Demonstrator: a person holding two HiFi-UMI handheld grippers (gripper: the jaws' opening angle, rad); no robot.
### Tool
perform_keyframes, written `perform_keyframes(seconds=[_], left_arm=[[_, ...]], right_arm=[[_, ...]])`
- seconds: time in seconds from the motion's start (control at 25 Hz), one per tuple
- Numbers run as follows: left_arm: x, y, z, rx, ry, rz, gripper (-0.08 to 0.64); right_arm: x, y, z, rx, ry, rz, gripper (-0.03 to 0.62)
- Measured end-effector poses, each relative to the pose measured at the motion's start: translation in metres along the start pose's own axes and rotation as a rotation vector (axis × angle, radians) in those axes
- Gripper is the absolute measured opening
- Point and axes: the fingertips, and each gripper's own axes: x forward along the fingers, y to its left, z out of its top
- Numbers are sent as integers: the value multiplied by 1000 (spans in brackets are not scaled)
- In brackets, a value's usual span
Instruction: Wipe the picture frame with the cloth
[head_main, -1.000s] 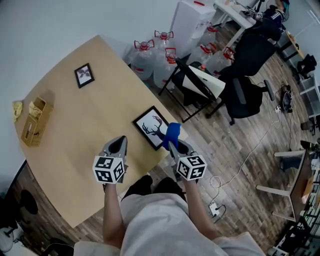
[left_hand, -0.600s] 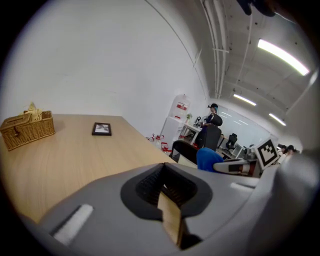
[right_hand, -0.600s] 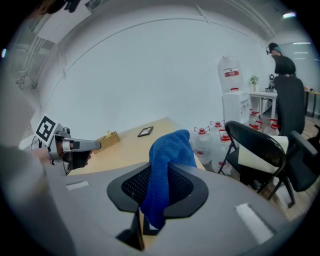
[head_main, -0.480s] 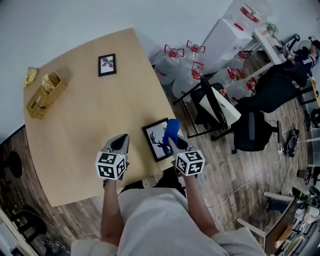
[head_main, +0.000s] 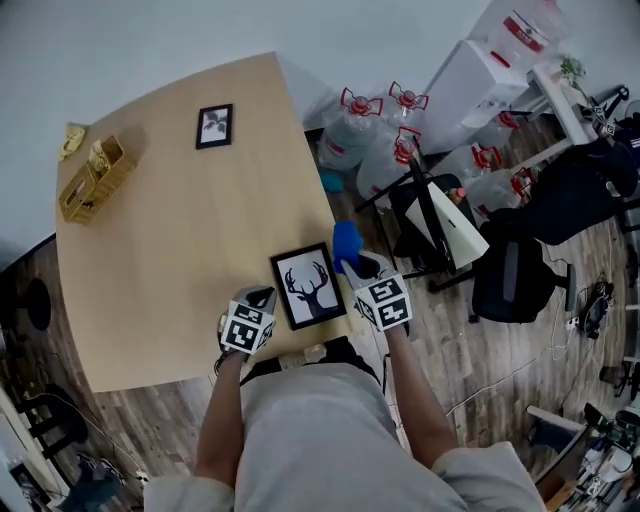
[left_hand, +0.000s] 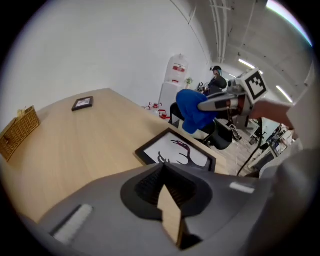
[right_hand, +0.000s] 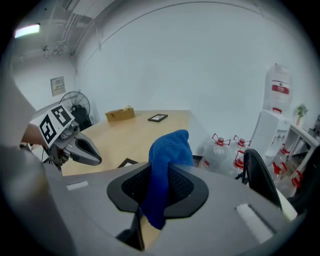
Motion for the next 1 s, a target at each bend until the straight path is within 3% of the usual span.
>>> perform_keyframes(seconds=[0.28,0.44,0.84,1.0], left_arm=[[24,-25,-6,106,112,-48,52],[36,-28,-17,130,167,-63,52],[48,-33,-29,149,254,-50,52],[49,-36,-27,193,282,-62,53]], right_arm=[[39,-11,-4,-239,48,48,61],[60,-1,-15,-319,105,94,61],[76,2,-17,-377,146,127,61],[80,2,-4,-339,97,123,61]])
